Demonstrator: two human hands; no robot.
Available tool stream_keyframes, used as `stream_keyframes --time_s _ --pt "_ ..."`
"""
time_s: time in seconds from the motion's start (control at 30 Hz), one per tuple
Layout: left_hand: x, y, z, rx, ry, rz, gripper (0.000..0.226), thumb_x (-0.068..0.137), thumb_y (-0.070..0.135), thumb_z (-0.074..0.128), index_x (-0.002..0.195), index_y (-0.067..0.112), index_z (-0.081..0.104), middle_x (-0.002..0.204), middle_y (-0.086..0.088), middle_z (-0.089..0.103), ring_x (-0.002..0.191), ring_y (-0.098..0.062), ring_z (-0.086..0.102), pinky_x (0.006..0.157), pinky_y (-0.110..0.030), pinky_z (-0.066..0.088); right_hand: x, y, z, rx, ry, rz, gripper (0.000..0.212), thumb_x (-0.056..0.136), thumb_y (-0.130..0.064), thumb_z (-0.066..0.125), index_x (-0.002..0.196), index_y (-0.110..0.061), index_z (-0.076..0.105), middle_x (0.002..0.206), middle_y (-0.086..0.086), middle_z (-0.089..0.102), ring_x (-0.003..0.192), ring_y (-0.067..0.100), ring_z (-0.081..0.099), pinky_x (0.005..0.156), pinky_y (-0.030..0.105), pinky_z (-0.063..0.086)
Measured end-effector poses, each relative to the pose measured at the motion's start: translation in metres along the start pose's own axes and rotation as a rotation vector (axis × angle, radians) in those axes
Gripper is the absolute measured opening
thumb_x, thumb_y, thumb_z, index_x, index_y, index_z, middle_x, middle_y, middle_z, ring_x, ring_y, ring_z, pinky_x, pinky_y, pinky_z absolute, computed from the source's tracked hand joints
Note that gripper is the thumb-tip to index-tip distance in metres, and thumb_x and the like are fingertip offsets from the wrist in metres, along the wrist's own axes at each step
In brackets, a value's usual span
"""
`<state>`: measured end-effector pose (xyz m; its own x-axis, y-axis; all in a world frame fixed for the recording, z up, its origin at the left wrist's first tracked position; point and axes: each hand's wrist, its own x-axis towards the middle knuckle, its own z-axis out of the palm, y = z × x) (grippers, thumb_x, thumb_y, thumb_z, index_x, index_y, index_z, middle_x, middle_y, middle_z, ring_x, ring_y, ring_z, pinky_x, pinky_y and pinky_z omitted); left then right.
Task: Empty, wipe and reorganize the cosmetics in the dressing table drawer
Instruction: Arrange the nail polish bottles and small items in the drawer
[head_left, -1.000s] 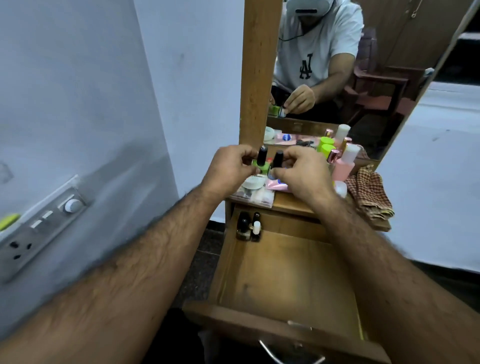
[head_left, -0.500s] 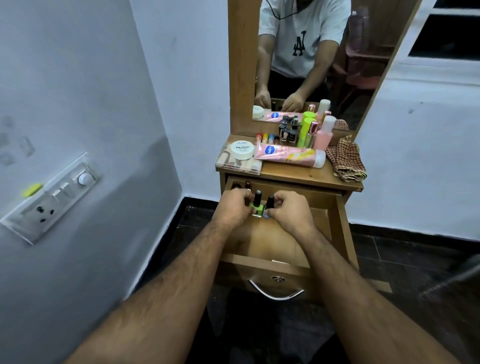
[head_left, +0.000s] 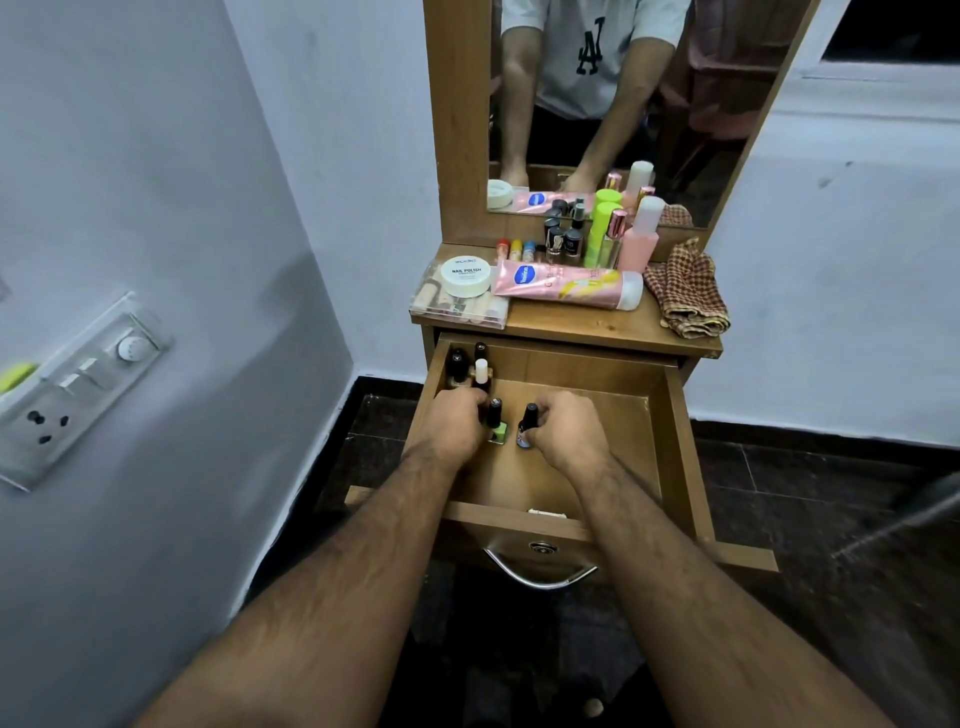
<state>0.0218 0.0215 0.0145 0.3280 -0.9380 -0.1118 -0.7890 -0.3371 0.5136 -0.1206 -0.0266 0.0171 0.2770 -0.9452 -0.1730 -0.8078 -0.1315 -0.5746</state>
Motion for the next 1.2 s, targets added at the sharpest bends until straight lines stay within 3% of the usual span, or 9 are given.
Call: stream_keyframes --time_s 0.13,0.27,0.5,0.67,0.93,1.07,1.2 --pt "-0.004 0.002 0.000 0.000 0.025 -0.007 0.037 0.085 0.010 0.071 0.121 0.018 0.067 0.115 -0.006 0.069 0.107 -0.024 0.064 0.093 -0.032 0.051 -0.001 0.001 -0.001 -0.006 0.006 0.023 0.019 0.073 -0.014 0.085 0.086 -0.017 0.072 0.089 0.003 0.072 0.085 0.019 0.067 0.065 0.025 0.047" --pt "-0.009 0.002 -0.002 -0.011 0.081 -0.039 0.032 0.087 0.012 0.068 0.118 0.019 0.069 0.110 -0.004 0.071 0.102 -0.020 0.065 0.086 -0.027 0.050 -0.002 0.000 -0.003 0.001 0.006 0.043 0.021 0.073 -0.013 0.085 0.091 -0.015 0.073 0.093 0.005 0.073 0.089 0.020 0.067 0.066 0.023 0.045" --pt "-0.010 0.009 -0.004 -0.058 0.064 -0.081 0.040 0.079 0.038 0.079 0.113 0.020 0.068 0.104 0.001 0.071 0.097 -0.017 0.066 0.082 -0.028 0.053 -0.003 0.001 -0.005 0.006 0.010 0.052 0.023 0.078 -0.012 0.081 0.099 -0.015 0.072 0.100 0.006 0.072 0.095 0.022 0.066 0.070 0.024 0.046" --pt "-0.006 0.018 -0.009 0.086 0.077 -0.067 0.024 0.088 0.028 0.069 0.108 0.015 0.070 0.099 -0.005 0.071 0.093 -0.021 0.066 0.081 -0.029 0.053 -0.001 0.002 -0.002 0.008 0.014 0.032 0.020 0.081 -0.013 0.078 0.099 -0.015 0.070 0.099 0.005 0.071 0.095 0.021 0.065 0.071 0.024 0.047" --pt "0.002 0.014 -0.029 0.325 0.070 -0.086 0.022 0.087 0.019 0.070 0.107 0.011 0.069 0.100 -0.009 0.067 0.094 -0.026 0.064 0.078 -0.034 0.054 0.001 0.002 0.000 0.002 0.006 0.018 0.019 0.082 -0.014 0.077 0.099 -0.015 0.070 0.101 0.006 0.071 0.095 0.021 0.065 0.073 0.025 0.049" --pt "0.005 0.012 -0.037 0.310 0.066 -0.083 0.031 0.080 0.026 0.079 0.105 0.012 0.067 0.101 -0.008 0.067 0.093 -0.025 0.062 0.076 -0.033 0.052 0.002 0.002 0.001 0.009 0.001 0.019 0.022 0.082 -0.013 0.078 0.102 -0.015 0.070 0.103 0.006 0.071 0.096 0.022 0.065 0.074 0.024 0.049" --pt "0.006 0.005 -0.045 0.315 0.101 -0.039 0.028 0.084 0.033 0.075 0.107 0.018 0.068 0.103 -0.005 0.068 0.095 -0.023 0.062 0.075 -0.032 0.048 0.004 -0.001 0.004 0.018 -0.003 0.010 0.022 0.081 -0.012 0.077 0.102 -0.015 0.070 0.103 0.007 0.071 0.097 0.022 0.065 0.077 0.027 0.052"
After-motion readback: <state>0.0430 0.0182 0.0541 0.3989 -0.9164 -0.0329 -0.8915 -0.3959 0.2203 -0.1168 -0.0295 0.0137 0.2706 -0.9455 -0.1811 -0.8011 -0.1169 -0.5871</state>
